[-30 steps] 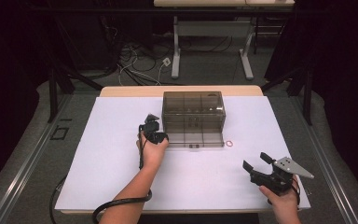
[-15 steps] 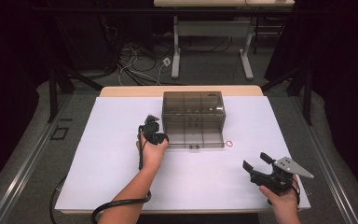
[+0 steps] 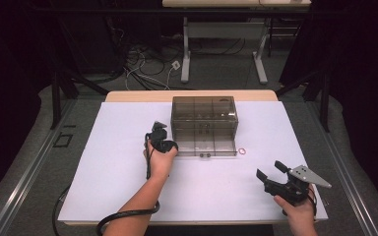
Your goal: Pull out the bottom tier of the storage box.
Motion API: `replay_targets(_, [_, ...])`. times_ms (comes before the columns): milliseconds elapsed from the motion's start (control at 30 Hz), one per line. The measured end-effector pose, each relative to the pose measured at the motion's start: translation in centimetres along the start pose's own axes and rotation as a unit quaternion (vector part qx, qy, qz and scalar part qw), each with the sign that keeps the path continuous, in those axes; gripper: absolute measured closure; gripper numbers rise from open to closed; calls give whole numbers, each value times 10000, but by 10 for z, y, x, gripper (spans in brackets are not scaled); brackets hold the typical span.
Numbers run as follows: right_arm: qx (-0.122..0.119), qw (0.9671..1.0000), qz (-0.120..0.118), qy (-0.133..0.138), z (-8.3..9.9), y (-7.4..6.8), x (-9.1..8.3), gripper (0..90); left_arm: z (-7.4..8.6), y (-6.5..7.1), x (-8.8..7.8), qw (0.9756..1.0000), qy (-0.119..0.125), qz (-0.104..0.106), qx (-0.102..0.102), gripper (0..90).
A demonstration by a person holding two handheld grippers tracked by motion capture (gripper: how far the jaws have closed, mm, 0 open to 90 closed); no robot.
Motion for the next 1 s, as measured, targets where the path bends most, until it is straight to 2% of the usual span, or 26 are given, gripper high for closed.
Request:
replay_targets(367, [9,10000,4,5,0,0,0,183,-2,2,-2,10000,29,69,1,756])
replay_targets(667, [-1,10000,5,5,0,0,0,183,-4,3,-7,10000,49,77,38,687])
replay_targets(1000, [-1,10000,15,4,0,1,0,183,-7,5,-15,9995,170,263,88,632])
Point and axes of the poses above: each handheld gripper's, and its own axes: x roughly forward along the jaws, z roughly out of its underside, y roughly to its right, the point moved 8 cm from there along x, roughly forward along the jaws, and after that the axes turned 13 degrees about -y, right-handed, at the moved point
